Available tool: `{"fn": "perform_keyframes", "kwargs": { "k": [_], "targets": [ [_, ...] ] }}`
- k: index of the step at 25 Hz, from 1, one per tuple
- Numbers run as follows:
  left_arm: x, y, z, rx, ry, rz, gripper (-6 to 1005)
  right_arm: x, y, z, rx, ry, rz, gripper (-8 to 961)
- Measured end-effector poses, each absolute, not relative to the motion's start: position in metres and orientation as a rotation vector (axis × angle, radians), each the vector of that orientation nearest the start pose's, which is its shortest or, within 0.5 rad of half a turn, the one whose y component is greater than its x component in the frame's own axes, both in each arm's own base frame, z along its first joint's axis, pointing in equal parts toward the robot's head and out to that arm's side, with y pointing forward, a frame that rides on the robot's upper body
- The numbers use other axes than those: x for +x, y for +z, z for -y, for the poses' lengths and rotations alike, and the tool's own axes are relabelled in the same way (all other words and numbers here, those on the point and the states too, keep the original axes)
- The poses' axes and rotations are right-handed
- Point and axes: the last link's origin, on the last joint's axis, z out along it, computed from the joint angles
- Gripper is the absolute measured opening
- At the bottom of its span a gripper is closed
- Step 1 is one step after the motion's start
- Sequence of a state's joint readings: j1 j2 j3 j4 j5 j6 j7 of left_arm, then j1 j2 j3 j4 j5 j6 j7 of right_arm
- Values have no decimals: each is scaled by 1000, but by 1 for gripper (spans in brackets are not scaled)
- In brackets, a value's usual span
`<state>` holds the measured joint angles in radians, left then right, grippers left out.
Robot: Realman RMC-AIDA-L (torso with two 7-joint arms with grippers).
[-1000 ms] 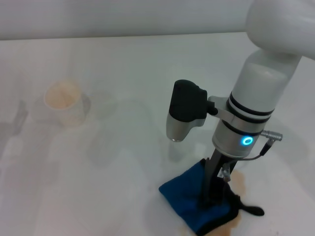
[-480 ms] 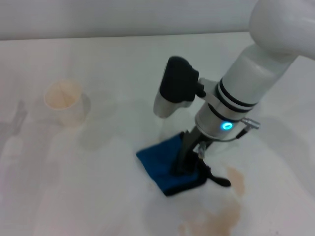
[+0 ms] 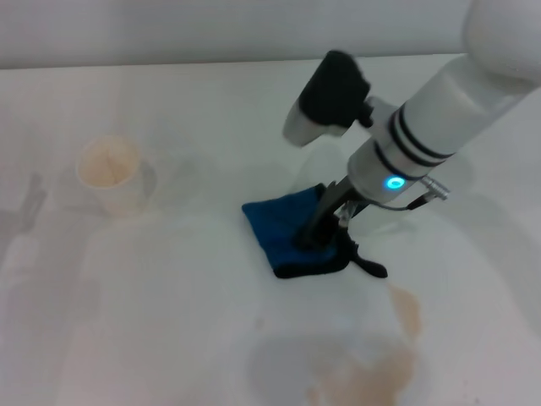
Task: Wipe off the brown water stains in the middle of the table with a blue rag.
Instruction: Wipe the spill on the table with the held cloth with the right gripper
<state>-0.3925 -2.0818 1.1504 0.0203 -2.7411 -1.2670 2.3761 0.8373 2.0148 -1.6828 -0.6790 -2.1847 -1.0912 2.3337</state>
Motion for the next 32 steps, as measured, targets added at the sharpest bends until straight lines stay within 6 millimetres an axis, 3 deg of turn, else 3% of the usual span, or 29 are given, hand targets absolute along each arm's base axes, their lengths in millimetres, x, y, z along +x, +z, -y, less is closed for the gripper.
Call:
{"fn": "perform_keyframes", "kwargs": {
  "k": [7, 17, 23, 27, 32],
  "targets": [
    [-355, -3, -302, -1525, -1024, 957, 867, 205, -84, -369, -2837, -507, -854, 60],
    [-355, 0, -304, -1517, -1025, 949, 867, 197, -87, -321, -3139, -655, -758, 59],
    [-355, 3, -306, -1513, -1029, 939, 867, 204, -78, -299, -3259, -783, -799, 58],
    [-355, 4, -307, -1513, -1027, 932, 867, 216, -73, -294, -3248, -856, -855, 58],
    [-353, 5, -309, -1520, -1017, 903, 867, 232, -62, -305, -3141, -897, -927, 57]
  ]
}}
